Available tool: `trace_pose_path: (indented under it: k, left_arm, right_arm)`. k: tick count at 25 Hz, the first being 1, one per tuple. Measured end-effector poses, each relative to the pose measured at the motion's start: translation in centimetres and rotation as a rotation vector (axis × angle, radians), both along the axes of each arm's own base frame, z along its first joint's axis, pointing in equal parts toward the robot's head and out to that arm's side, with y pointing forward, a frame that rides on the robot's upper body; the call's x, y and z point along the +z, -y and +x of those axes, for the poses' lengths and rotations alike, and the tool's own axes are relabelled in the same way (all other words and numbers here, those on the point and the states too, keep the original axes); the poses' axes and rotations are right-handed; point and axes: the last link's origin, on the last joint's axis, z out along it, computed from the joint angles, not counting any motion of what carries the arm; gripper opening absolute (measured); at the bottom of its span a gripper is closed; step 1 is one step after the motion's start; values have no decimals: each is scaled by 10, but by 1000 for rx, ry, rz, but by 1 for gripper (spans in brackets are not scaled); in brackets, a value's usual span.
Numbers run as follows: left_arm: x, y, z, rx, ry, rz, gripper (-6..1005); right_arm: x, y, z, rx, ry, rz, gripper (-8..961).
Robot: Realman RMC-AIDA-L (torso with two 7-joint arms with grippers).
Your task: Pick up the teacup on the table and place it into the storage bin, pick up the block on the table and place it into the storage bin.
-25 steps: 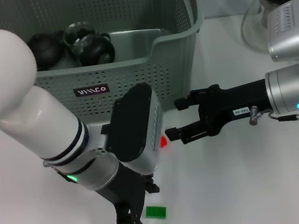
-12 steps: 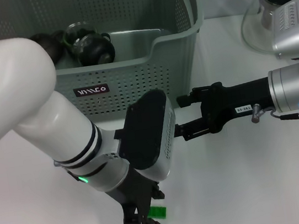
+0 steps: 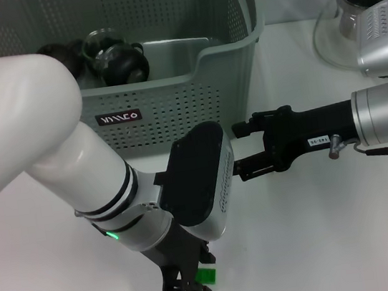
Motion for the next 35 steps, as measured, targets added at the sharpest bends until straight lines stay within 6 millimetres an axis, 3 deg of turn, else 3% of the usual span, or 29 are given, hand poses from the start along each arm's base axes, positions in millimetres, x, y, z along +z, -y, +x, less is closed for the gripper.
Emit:
trace_pose_path:
  k: [4,10,15,21,25,26,28,35]
  left_arm:
    - [0,-1,1,2,1,4,485]
    - [0,-2,2,6,-1,9,274]
    - [2,-2,3,0,-8,6,192]
    - [18,-7,14,1,6,25,194]
    - [39,-13,25,15,32,57,196]
    - [63,-22,35,42,79,105,196]
    - [78,-28,41,58,120,147,197]
    - [160,-60,61,187,374,368,200]
  right_arm:
    - [1,0,0,-3,-4,4,917]
    - [1,-1,0,-3,-6,6,917]
    - [1,-1,0,-3,-6,5,917]
    - [1,0,0,-4,-6,5,917]
    - [1,0,0,-4,-6,5,917]
    - [1,0,1,-4,-5,5,917]
    - [2,-1,1,-4,-5,5,917]
    - [2,0,1,-5,-5,4,917]
